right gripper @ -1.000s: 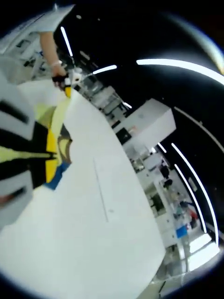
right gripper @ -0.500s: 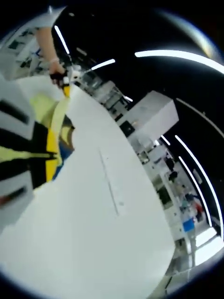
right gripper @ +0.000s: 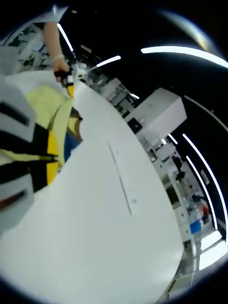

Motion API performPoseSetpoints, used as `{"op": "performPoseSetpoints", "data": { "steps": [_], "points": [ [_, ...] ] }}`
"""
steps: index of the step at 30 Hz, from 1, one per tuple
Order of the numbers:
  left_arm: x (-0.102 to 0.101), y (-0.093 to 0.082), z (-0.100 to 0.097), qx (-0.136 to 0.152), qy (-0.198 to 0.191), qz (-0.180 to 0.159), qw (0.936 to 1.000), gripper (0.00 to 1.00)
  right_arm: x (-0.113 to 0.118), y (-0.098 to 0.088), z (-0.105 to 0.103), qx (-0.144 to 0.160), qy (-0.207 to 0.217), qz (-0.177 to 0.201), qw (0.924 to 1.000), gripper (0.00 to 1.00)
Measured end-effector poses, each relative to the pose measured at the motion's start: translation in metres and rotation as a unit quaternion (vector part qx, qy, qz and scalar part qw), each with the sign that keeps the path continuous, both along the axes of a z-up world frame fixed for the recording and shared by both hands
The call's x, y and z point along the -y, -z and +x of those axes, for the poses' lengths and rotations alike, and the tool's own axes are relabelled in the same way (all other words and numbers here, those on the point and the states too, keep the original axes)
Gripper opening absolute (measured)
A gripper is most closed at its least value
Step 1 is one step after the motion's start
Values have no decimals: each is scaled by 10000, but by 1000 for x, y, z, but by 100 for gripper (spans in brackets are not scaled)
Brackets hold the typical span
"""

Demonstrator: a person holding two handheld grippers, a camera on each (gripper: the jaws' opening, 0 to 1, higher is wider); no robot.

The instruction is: Fold the garment on the visible template until the final outline fits inside the template.

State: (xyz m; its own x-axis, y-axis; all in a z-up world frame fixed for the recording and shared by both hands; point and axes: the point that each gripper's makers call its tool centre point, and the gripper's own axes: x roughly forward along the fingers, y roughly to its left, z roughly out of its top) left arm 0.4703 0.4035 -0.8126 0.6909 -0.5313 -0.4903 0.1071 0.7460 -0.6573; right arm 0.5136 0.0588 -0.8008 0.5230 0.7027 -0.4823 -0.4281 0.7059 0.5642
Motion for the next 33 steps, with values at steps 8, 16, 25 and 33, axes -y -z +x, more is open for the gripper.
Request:
{"op": "performPoseSetpoints", "data": {
  "steps": [8, 16, 25, 33],
  "points": [
    [3, 0, -1, 212, 195, 251, 9993, 1, 1, 4, 2, 26, -33, -79, 10000, 0],
    [-1, -11, -2, 455, 361, 224, 9981, 19, -1, -3, -4, 250, -160, -127, 9995, 13],
    [14, -22, -19, 882, 1238, 565, 9868, 52, -6, -11, -13, 703, -615, -198, 9954, 55],
    [38, -30, -43, 1085, 2023, 797, 9700, 82, -12, -9, -24, 828, -1021, -315, 9908, 88]
  ]
}}
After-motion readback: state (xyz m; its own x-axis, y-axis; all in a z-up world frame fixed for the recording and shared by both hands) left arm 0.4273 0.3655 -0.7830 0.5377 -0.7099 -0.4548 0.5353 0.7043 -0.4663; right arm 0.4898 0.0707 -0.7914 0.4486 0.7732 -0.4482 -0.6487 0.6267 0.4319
